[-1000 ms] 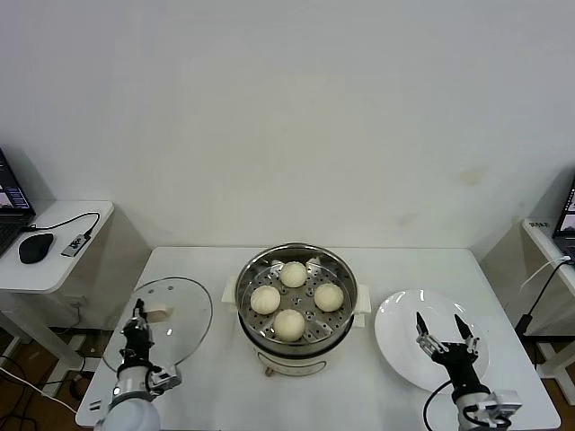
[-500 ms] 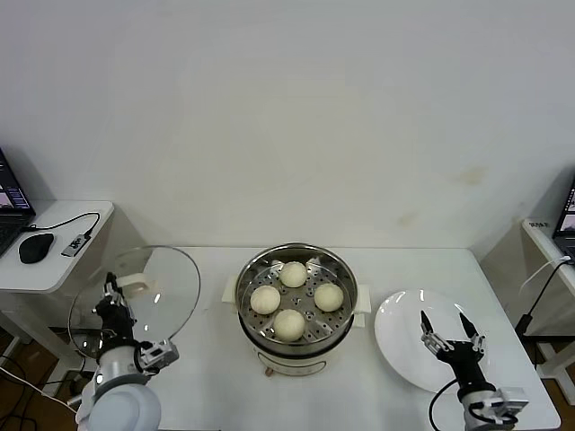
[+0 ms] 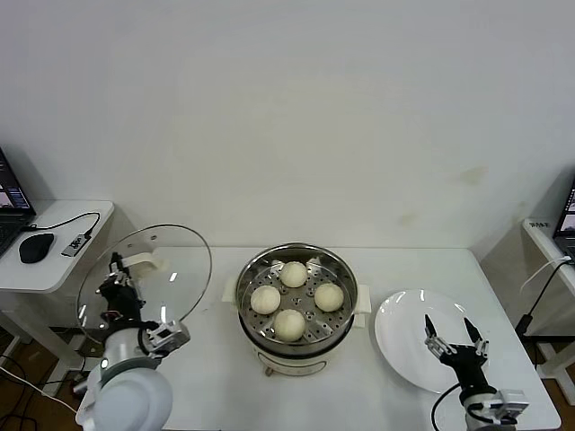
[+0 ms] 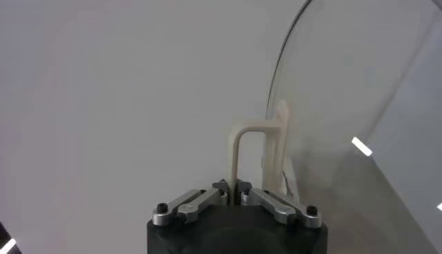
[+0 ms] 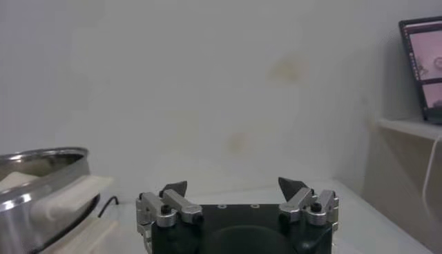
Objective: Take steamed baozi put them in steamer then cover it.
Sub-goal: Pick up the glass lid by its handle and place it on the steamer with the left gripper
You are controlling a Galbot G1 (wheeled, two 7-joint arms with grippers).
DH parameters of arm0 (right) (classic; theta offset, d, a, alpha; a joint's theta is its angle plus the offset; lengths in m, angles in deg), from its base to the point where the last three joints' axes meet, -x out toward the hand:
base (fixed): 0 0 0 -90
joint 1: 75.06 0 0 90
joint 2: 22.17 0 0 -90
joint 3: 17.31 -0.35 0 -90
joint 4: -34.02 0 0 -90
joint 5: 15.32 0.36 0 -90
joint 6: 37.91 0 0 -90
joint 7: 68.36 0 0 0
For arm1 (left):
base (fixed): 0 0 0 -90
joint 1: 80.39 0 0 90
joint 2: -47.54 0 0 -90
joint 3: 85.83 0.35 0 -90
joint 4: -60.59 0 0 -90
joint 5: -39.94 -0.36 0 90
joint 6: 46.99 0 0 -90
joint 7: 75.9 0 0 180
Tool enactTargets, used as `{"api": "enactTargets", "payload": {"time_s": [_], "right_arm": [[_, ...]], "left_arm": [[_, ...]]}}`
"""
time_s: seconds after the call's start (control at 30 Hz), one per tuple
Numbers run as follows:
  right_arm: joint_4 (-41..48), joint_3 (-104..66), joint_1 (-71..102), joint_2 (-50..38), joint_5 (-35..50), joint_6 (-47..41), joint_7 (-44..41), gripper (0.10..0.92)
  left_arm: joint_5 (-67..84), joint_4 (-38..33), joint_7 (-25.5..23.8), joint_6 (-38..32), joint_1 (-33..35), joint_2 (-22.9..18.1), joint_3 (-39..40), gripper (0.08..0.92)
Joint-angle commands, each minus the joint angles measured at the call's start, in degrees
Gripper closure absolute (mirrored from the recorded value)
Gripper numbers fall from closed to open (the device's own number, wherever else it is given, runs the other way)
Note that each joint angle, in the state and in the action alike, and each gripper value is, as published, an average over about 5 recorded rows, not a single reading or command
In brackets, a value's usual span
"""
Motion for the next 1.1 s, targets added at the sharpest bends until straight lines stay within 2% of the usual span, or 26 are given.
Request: {"api": "enactTargets", "payload": {"time_s": [0.03,0.13,0.33,0.53,1.1], "right_arm": [[0.58,-0.78,0.07,1.21,-1.48,0.16,-0.07,0.203],[0.82,-1.31,0.10,1.54,-1.65,0.26,-0.09,0.203],[2.00,-1.74,-0.06,1.63,-1.96,0.81,-0.08,0.203],[2.20,-2.05,-0.12,1.76,-1.97,0.88,-0.07,0.203],[2.88,-2.19,-0.31,2.62,-2.60,1.12,-0.03,0.203]], "left_arm": [[-7.10,8.16,-2.69,2.10,-8.01,-3.40,10.28,0.864],[-10.60,11.13,-3.07,1.94,-10.19,-5.63,13.54,0.864],[-17.17,17.35,-4.08,2.22,-15.00,-12.62,20.04,0.864],[-18.65,19.04,-6.02,2.50,-16.67,-16.57,24.50,0.864],[-19.71,22.32,-6.33,2.72,-17.21,-17.70,34.17,0.864]]}}
